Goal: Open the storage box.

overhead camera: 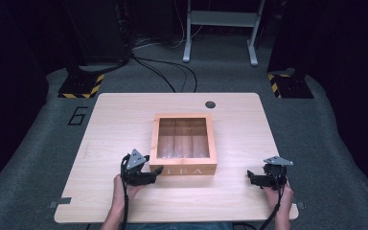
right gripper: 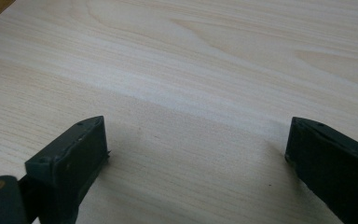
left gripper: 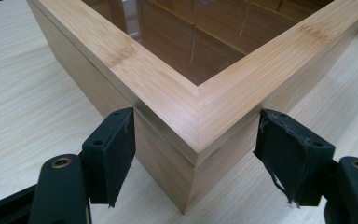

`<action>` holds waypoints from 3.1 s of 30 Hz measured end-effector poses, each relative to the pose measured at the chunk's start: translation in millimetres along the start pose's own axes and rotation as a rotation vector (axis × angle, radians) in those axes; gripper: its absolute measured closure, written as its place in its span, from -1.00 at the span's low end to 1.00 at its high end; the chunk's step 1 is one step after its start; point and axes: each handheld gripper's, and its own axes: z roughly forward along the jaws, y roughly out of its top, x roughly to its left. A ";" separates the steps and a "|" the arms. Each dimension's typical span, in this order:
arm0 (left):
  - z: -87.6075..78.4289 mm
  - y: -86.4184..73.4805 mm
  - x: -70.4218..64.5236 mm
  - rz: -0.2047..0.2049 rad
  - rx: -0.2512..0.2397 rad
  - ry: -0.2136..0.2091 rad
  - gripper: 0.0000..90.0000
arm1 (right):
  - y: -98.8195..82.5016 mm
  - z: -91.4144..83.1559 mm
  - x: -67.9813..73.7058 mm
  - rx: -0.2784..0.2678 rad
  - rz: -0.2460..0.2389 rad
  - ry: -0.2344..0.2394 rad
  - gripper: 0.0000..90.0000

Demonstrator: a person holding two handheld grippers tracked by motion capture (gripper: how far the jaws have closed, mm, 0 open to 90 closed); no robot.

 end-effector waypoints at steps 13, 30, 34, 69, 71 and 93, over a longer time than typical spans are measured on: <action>-1.4 2.7 -2.1 0.000 -0.024 0.013 -0.34 | 0.1 -0.1 0.0 0.002 0.000 0.000 -0.89; -3.1 9.0 -1.1 0.053 -0.032 0.042 -0.35 | 0.0 0.0 0.1 0.001 0.001 -0.001 -0.89; -1.3 9.8 1.1 0.040 -0.045 0.048 -0.33 | 0.1 -0.2 0.0 0.003 0.000 0.001 -0.89; 6.3 35.2 12.8 0.009 -0.170 0.113 -0.19 | 0.1 -0.2 0.0 0.003 0.000 0.001 -0.89; 6.5 39.2 14.4 0.010 -0.176 0.119 -0.18 | 0.1 -0.1 0.0 0.002 0.000 0.000 -0.89; 5.8 95.3 32.8 0.014 -0.240 0.145 -0.16 | 0.1 -0.1 0.0 0.002 0.000 0.001 -0.89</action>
